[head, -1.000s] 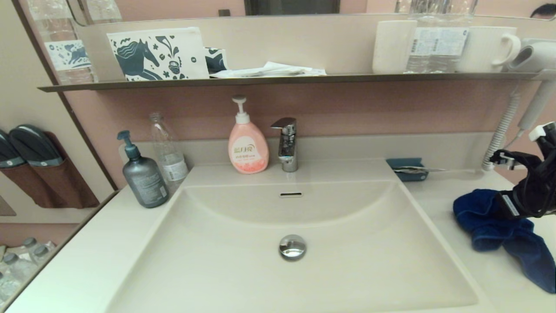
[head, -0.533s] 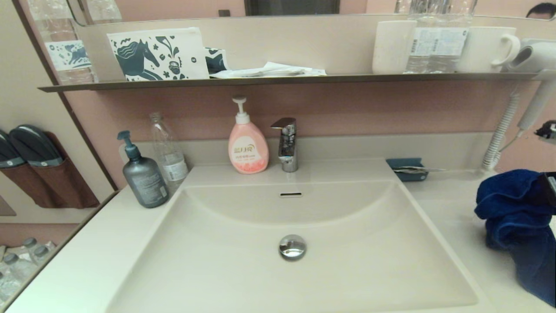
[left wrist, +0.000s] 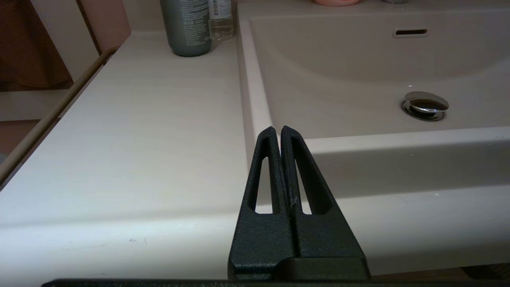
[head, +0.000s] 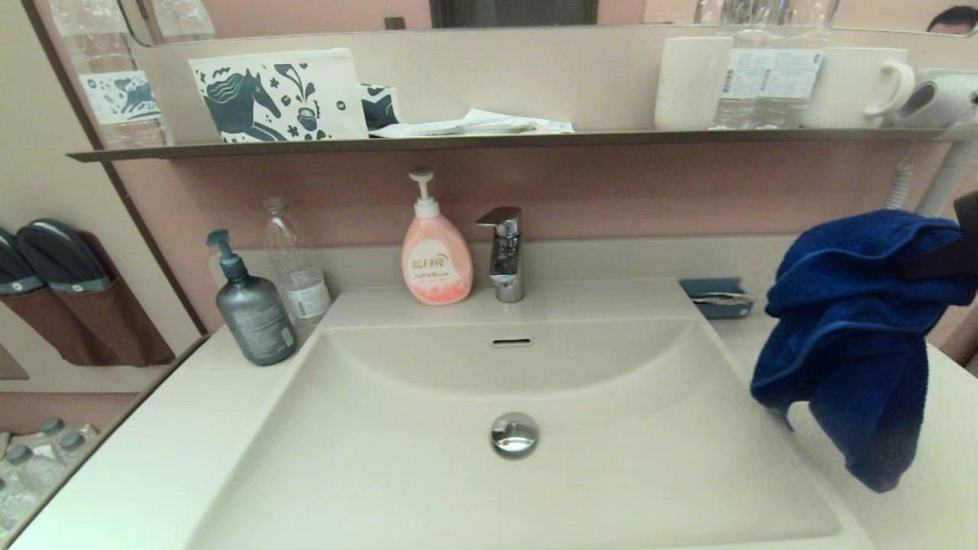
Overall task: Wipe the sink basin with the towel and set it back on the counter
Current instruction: Wipe the sink
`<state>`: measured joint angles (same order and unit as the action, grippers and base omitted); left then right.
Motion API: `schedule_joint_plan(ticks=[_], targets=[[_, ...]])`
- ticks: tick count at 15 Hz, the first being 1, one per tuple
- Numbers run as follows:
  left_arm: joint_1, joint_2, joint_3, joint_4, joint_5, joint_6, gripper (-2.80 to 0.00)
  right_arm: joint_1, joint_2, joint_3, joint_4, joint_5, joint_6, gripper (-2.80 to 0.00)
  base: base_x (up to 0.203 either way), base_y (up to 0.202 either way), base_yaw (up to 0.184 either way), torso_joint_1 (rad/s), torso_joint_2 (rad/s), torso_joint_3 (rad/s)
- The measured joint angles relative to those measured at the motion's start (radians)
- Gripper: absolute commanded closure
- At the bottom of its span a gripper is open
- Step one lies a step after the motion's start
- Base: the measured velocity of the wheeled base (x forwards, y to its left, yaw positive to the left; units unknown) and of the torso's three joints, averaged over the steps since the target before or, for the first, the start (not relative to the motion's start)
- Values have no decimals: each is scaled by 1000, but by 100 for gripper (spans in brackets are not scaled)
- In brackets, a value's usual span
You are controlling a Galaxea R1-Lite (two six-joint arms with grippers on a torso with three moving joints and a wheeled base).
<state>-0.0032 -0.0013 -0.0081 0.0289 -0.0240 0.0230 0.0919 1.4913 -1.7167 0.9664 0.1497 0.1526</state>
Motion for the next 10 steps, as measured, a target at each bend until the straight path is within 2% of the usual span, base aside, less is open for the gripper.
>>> schedule_joint_plan(ticks=[3,5,7,10], targets=[[0,0,0,0,0,0,0,245,11,-60,3,-113,109,0,0,0,0,0,0,0],[0,0,0,0,0,0,0,367,48,-123,4,-160,219,0,0,0,0,0,0,0],[0,0,0,0,0,0,0,442,102,-166,4,-170,313,0,0,0,0,0,0,0],[0,0,0,0,0,0,0,504,198,-182,4,-200,388,0,0,0,0,0,0,0]])
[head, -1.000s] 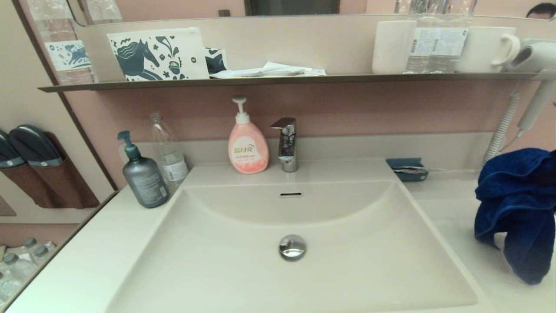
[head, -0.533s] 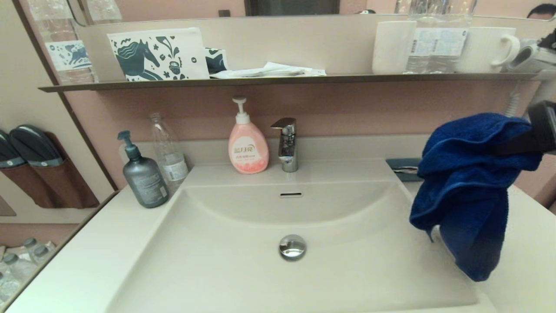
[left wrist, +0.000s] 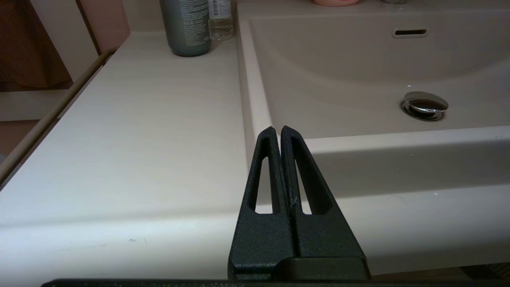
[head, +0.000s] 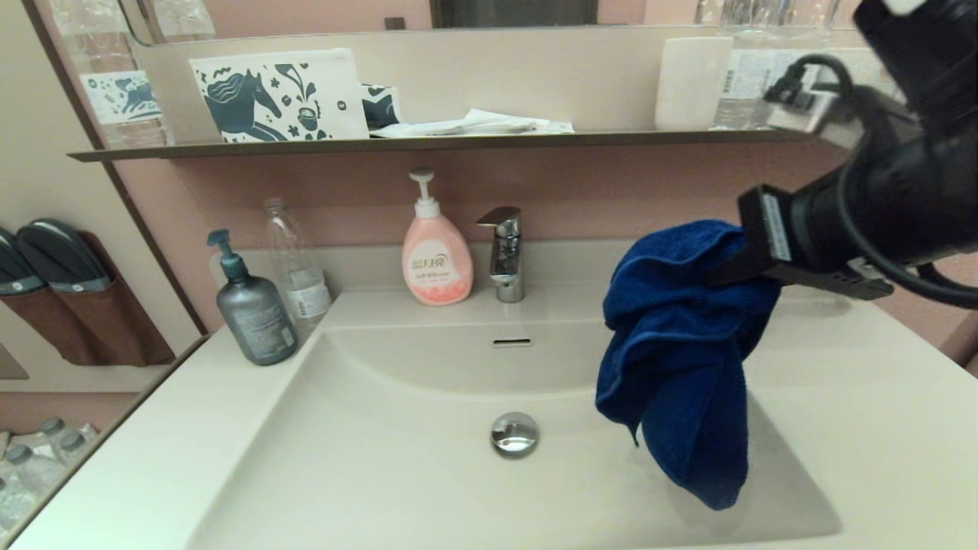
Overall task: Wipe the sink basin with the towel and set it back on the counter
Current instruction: Wipe the sink
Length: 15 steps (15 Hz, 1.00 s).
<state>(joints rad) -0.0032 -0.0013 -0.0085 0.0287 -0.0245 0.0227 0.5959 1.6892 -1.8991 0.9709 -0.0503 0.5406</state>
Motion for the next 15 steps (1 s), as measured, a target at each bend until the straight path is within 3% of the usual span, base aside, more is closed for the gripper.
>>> schedule_joint_plan(ticks=[11,15], targets=[[0,0,0,0,0,1,0,49,375,103,-4,-163,147,0,0,0,0,0,0,0],[0,0,0,0,0,0,0,61,471,172,-76,-199,184,0,0,0,0,0,0,0]])
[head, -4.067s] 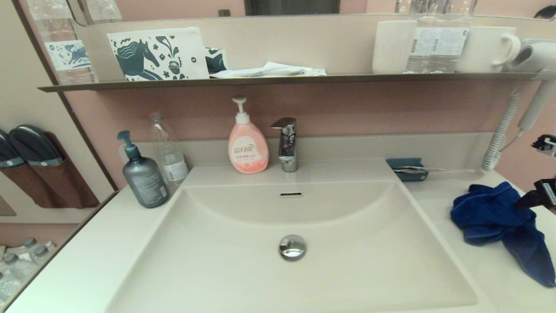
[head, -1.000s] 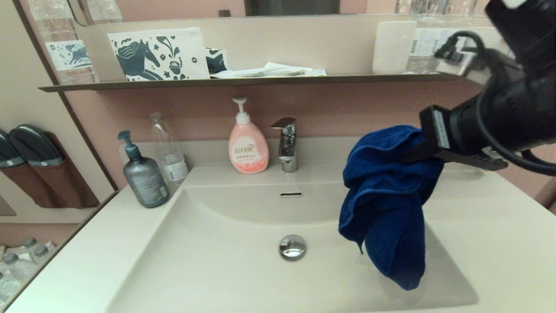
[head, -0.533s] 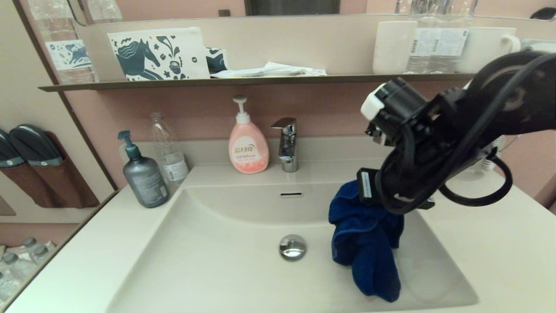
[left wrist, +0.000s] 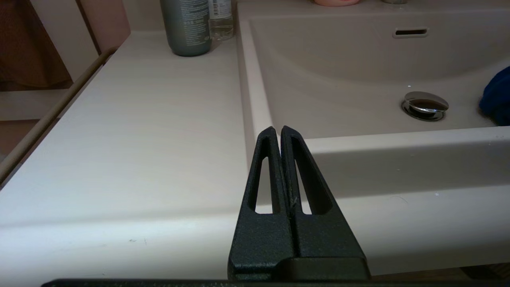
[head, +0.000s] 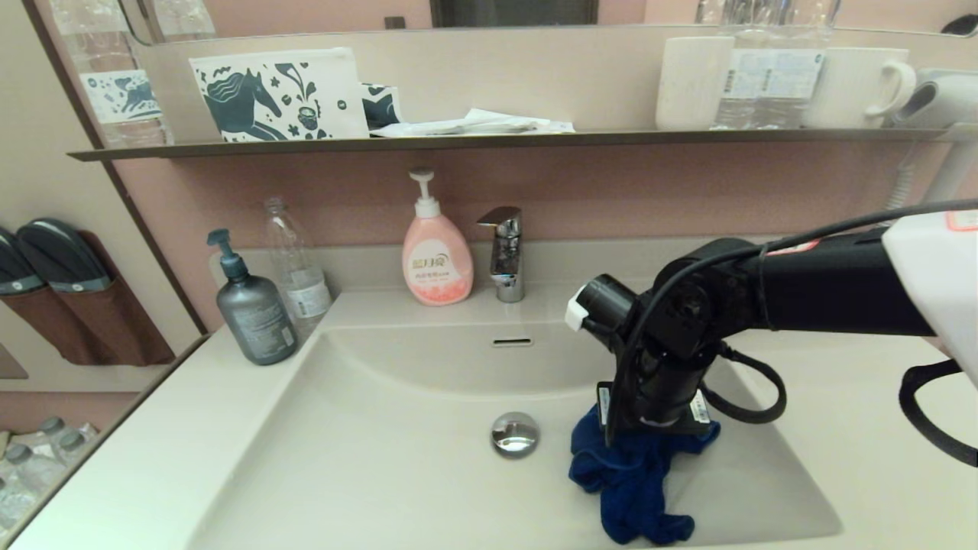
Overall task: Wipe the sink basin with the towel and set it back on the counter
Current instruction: Wipe the sink
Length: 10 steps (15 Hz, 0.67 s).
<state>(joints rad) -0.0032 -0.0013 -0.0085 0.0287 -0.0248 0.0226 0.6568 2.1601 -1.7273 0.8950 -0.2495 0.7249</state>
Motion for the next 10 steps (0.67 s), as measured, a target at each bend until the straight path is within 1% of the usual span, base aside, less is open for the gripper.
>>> schedule_joint_plan(ticks=[4,6,8,10], targets=[[0,0,0,0,1,0,0,13,77,55,-26,-71,37,0,0,0,0,0,0,0],[0,0,0,0,0,0,0,23,104,82,-41,-81,56,0,0,0,0,0,0,0],[0,0,0,0,1,0,0,43,120,104,-93,-67,71,0,0,0,0,0,0,0],[0,0,0,0,0,0,0,73,125,119,-168,8,73,0,0,0,0,0,0,0]])
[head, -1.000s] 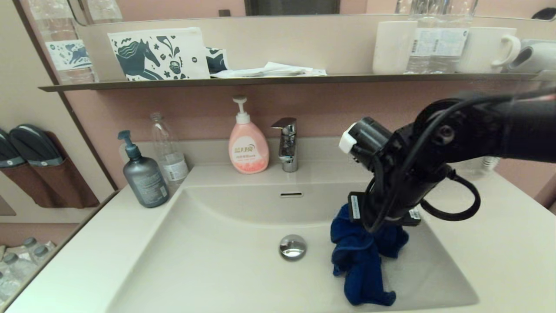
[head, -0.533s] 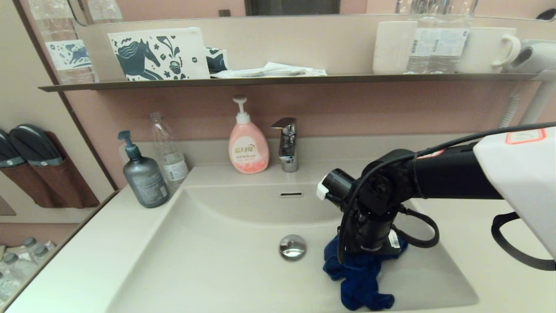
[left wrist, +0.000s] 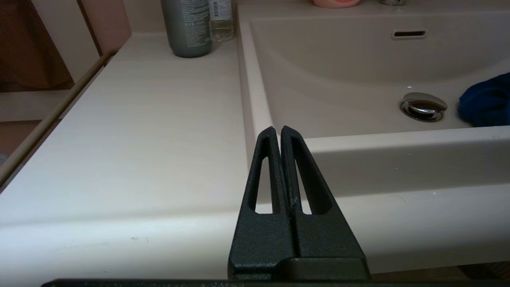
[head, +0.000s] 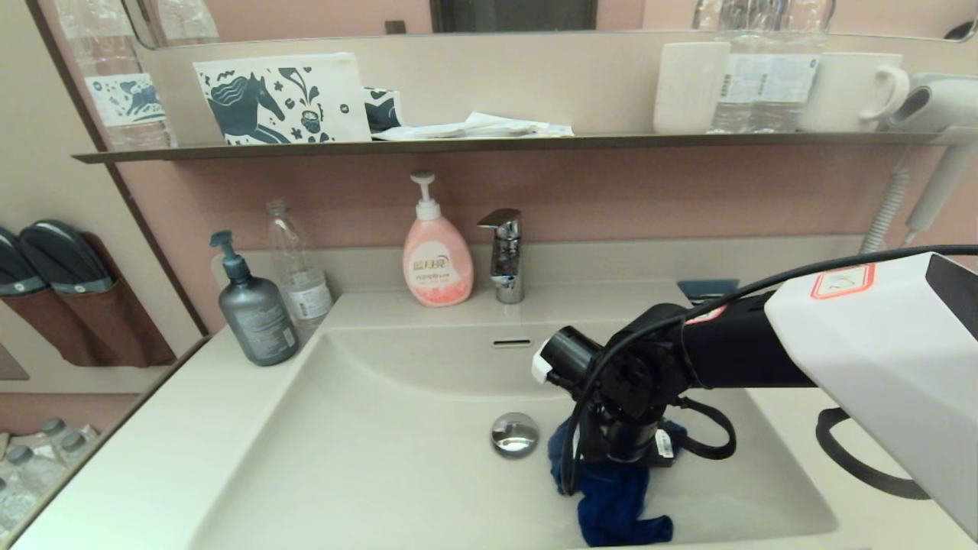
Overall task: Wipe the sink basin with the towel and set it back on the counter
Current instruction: Wipe the sink
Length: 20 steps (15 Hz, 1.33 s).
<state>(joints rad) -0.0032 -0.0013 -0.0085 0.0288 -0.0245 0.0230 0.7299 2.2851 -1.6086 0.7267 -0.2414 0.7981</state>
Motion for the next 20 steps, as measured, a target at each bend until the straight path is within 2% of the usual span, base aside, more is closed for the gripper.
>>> schedule_joint_plan(ticks=[6,10,14,17,20], targets=[[0,0,0,0,1,0,0,90,34,-23,-164,159,1,0,0,0,0,0,0,0],[0,0,0,0,0,0,0,139,95,-138,-225,239,-4,0,0,0,0,0,0,0],[0,0,0,0,0,0,0,173,206,-315,-249,250,-27,0,0,0,0,0,0,0],[0,0,0,0,0,0,0,193,266,-361,-428,247,-44,0,0,0,0,0,0,0],[0,0,0,0,0,0,0,199,300,-365,-618,224,-110,0,0,0,0,0,0,0]])
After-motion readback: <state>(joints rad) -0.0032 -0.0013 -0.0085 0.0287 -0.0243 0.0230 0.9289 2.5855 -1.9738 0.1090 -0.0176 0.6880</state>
